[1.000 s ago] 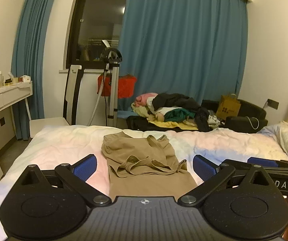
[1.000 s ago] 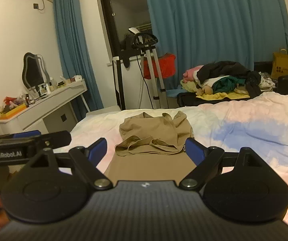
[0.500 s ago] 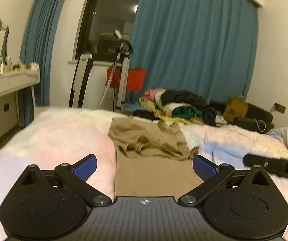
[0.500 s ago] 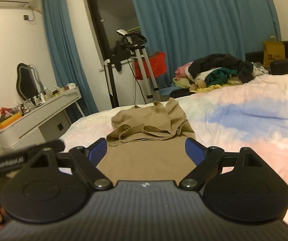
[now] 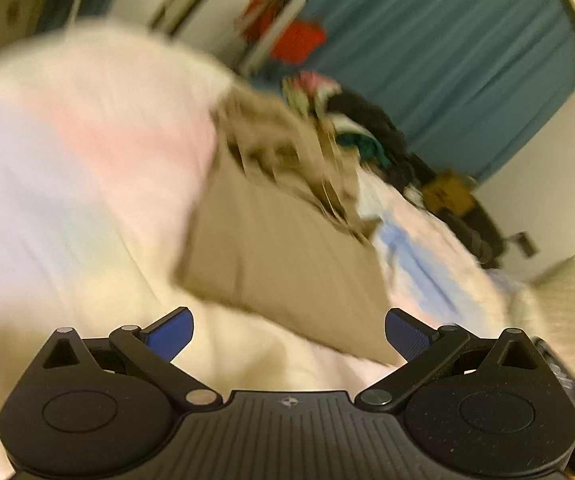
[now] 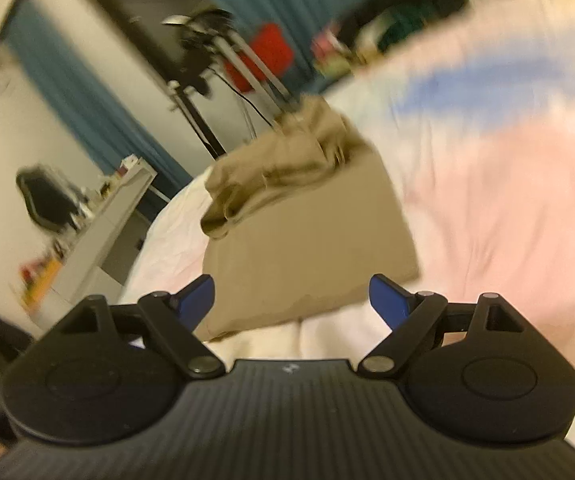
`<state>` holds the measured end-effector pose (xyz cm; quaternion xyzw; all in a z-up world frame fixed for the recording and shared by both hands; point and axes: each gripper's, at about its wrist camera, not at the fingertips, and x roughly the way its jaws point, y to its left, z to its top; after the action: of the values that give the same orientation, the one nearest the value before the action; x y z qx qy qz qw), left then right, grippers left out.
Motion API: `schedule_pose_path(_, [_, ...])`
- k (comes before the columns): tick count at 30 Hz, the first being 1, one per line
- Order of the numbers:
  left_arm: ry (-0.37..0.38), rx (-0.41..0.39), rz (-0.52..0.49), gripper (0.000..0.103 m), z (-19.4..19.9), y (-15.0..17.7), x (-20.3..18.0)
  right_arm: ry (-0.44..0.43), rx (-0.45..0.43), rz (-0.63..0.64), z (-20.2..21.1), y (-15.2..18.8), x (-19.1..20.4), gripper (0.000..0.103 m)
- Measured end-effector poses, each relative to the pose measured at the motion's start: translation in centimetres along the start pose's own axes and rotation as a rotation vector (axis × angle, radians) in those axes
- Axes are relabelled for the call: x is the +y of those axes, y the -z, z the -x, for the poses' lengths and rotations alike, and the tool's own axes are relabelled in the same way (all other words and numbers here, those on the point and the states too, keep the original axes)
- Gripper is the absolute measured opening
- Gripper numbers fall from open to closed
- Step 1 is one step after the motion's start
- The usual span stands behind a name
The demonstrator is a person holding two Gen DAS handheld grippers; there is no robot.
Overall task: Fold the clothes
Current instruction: 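Grasp the folded beige shirt edges with both grippers and lift them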
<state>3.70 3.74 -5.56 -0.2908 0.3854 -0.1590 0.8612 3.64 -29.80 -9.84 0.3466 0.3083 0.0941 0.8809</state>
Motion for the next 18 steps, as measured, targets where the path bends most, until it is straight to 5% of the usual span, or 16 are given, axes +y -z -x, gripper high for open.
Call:
schedule_pose_path(6, [0.068,0.091,0.216,0.096,-4.6,-1.0,3.5,-0.076,0.126,-0.446,-4.9,0.7,-4.9,0.078])
schedule_pose_path(11, [0.072,0.066,0.338,0.085,-7.2,-1.9,5.8,-0.031,0.078,-0.538,-7.4,1.1,-6.5,0.071])
schedule_pose_path(14, [0.084,0.035,0.374,0.069,-7.5,-2.2,6.5,-0.038,0.009,-0.573,-8.1,1.0,-7.3,0.064])
schedule_pose_path(18, [0.085,-0.001,0.391,0.043,-7.7,-2.6,7.0,-0.012,-0.001,-0.57,-8.8,0.8,-7.8,0.034])
